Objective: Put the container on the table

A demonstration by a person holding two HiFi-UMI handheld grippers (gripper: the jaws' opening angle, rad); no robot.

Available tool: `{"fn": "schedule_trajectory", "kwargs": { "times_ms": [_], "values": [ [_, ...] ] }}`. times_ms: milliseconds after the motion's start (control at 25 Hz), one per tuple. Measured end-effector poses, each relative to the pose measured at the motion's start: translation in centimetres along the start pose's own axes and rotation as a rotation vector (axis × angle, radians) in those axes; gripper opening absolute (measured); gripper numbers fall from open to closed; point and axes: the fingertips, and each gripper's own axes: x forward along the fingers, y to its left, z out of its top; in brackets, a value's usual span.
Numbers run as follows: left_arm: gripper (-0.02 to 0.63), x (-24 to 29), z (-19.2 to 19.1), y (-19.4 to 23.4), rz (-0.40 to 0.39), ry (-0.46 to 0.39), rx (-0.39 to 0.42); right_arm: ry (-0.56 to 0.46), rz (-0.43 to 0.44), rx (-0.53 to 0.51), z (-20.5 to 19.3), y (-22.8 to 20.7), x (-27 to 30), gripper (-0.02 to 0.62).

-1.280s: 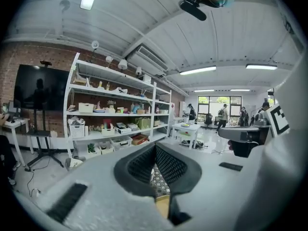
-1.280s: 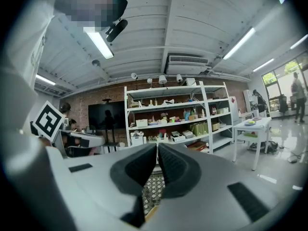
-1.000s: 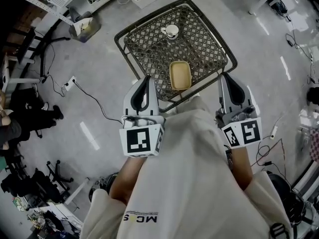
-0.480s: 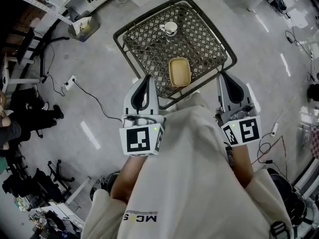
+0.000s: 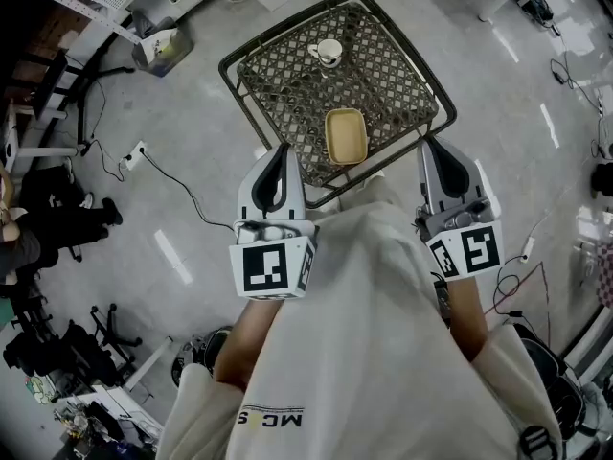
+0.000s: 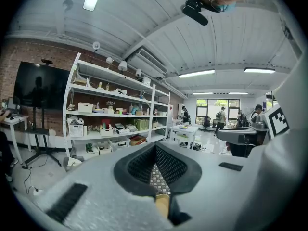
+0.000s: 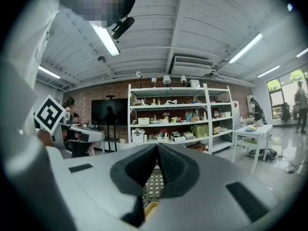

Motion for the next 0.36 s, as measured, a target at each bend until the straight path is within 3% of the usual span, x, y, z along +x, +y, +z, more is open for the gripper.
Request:
{"fn": "schedule_trajectory", "kwargs": {
  "times_ms": [360],
  "values": [
    [0.024,-0.17,-0.44,-0.07,-0.007,0.013,-0.016,0.008,0.009,0.001,0.06,0.49,0.05,0.018]
  ]
}}
